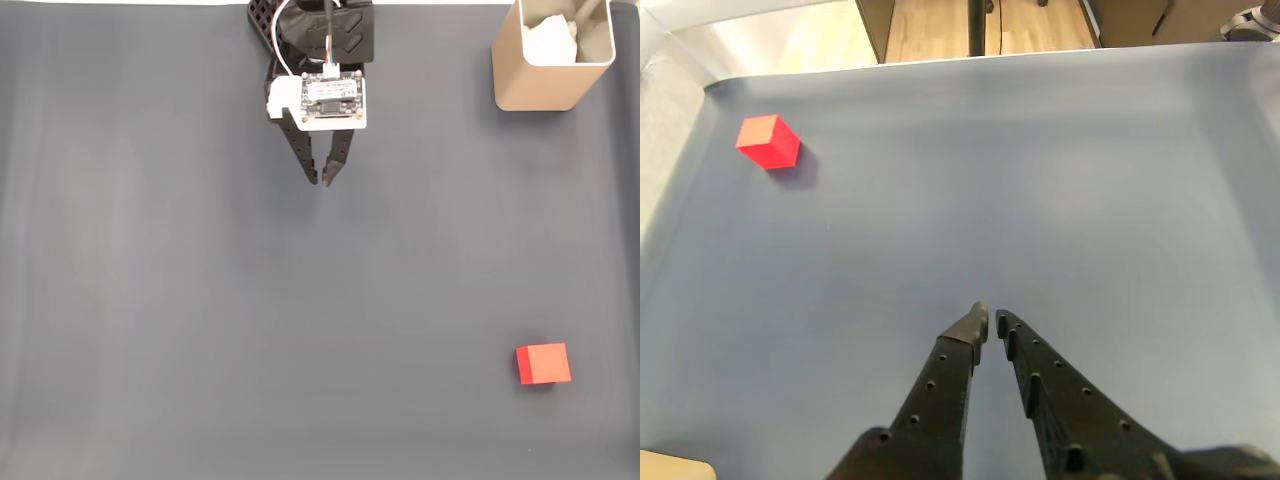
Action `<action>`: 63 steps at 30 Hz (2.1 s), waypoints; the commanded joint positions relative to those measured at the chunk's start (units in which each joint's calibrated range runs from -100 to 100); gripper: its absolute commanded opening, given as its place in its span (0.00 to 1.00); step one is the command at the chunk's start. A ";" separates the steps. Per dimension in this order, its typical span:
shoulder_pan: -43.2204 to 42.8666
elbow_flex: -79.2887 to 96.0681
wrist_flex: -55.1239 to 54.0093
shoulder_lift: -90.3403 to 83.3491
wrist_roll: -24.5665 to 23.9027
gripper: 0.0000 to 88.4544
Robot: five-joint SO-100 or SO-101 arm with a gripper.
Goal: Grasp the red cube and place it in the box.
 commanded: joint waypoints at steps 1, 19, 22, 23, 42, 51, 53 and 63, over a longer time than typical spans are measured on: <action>-0.94 -8.97 -0.94 4.97 -0.39 0.00; -6.05 -36.07 8.24 24.12 1.03 0.00; -7.05 -41.27 10.13 27.85 1.17 0.00; -7.40 -43.01 10.54 29.06 1.17 0.00; -16.71 -64.81 16.36 44.83 3.13 0.02; -21.68 -72.66 20.21 51.59 3.17 0.02; -22.74 -74.39 20.21 53.15 3.13 0.03; -24.59 -84.52 20.21 62.85 2.78 0.03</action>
